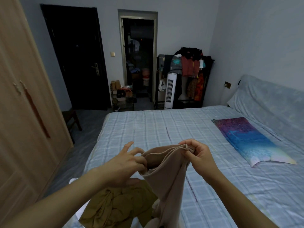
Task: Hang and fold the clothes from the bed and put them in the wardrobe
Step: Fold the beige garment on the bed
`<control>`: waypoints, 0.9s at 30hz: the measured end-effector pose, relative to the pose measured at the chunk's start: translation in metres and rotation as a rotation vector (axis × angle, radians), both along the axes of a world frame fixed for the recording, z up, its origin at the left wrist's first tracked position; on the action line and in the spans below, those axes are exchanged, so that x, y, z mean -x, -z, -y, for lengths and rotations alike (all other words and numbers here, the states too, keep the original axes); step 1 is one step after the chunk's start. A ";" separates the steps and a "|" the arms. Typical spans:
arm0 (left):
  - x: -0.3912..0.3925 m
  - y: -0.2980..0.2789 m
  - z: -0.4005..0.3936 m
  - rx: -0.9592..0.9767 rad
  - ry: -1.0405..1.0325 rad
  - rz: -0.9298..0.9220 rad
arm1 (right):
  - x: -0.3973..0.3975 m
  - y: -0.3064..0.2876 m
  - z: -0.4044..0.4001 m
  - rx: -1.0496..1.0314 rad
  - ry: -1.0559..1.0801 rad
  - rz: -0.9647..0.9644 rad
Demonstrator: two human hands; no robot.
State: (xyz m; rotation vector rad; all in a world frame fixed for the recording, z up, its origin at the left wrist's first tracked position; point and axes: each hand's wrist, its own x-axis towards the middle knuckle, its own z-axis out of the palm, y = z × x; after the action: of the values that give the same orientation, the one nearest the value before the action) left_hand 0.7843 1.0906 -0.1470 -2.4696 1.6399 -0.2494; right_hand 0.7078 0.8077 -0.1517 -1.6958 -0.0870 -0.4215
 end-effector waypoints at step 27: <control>0.020 0.000 -0.023 0.222 -0.012 0.062 | 0.010 -0.002 -0.003 0.030 0.021 0.002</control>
State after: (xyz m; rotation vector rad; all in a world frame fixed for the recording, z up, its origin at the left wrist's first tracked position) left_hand 0.7644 1.1136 -0.1471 -2.5991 1.6520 -0.5271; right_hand 0.6974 0.8104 -0.1495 -1.7271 -0.0775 -0.4392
